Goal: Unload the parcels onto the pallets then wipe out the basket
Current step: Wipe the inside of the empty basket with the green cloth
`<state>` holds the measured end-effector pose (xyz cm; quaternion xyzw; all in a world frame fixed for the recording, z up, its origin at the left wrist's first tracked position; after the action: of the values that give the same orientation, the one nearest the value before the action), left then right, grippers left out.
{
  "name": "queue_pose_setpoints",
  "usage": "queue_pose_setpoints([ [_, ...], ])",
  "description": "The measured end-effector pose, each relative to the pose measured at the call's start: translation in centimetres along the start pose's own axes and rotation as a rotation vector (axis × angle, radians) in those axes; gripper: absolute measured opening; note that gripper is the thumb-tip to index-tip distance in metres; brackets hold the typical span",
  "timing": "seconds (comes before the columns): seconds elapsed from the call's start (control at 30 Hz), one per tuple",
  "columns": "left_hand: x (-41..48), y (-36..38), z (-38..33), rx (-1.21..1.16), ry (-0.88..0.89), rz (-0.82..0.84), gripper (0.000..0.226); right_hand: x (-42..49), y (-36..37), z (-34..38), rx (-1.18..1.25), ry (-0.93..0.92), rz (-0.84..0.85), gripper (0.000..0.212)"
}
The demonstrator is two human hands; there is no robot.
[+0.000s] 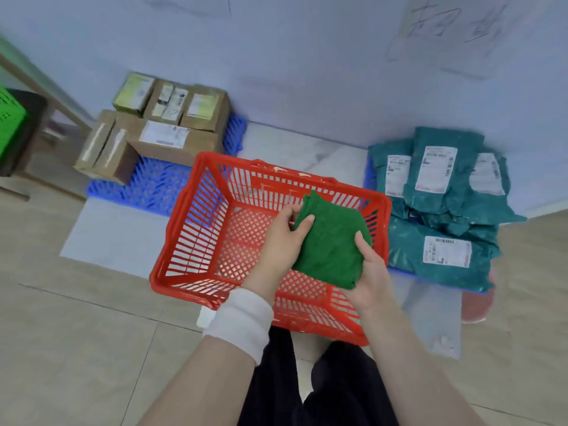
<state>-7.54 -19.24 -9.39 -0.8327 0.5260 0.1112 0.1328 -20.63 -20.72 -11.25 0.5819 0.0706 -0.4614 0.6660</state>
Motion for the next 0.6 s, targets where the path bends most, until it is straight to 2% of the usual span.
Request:
queue_pose_setpoints([
  [0.1,2.5,-3.0,1.7,0.023,-0.099,0.098,0.003,2.8,0.7,-1.3,0.008,-0.045,-0.092,0.041],
  [0.17,4.3,-5.2,3.0,0.082,-0.118,0.061,0.011,4.3,0.0,-1.3,0.007,-0.087,-0.157,0.039],
  [0.27,7.6,-9.0,3.6,0.252,-0.046,-0.058,0.014,6.2,-0.1,0.5,-0.067,-0.139,-0.222,0.034],
  [0.37,11.5,-11.5,2.6,0.481,0.056,-0.091,0.017,8.3,2.0,4.9,-0.286,-0.326,-0.26,0.025],
  [0.43,14.2,-12.4,1.8,0.624,0.12,-0.115,0.02,9.7,5.3,7.5,-0.629,-0.486,-0.216,0.016],
  [0.53,18.0,-12.7,2.4,0.783,0.201,-0.12,0.025,13.3,10.7,6.9,-1.547,-0.764,-0.044,0.029],
  [0.57,19.1,-12.4,3.1,0.856,0.203,-0.098,0.027,15.3,11.2,4.9,-1.831,-0.761,0.06,0.038],
  [0.6,20.0,-12.1,4.0,0.966,0.193,-0.081,0.03,17.3,10.6,2.5,-2.104,-0.661,0.145,0.045],
])
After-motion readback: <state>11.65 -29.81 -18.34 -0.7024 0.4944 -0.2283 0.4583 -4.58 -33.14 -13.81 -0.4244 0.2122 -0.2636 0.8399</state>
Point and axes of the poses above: each hand's wrist, its own x-axis towards the middle knuckle, its own y-axis out of the palm, z = x × y, the point moved 7 cm from there along x, towards the middle knuckle, and after that the axes turned 6 degrees about z, right-handed, at the moved point
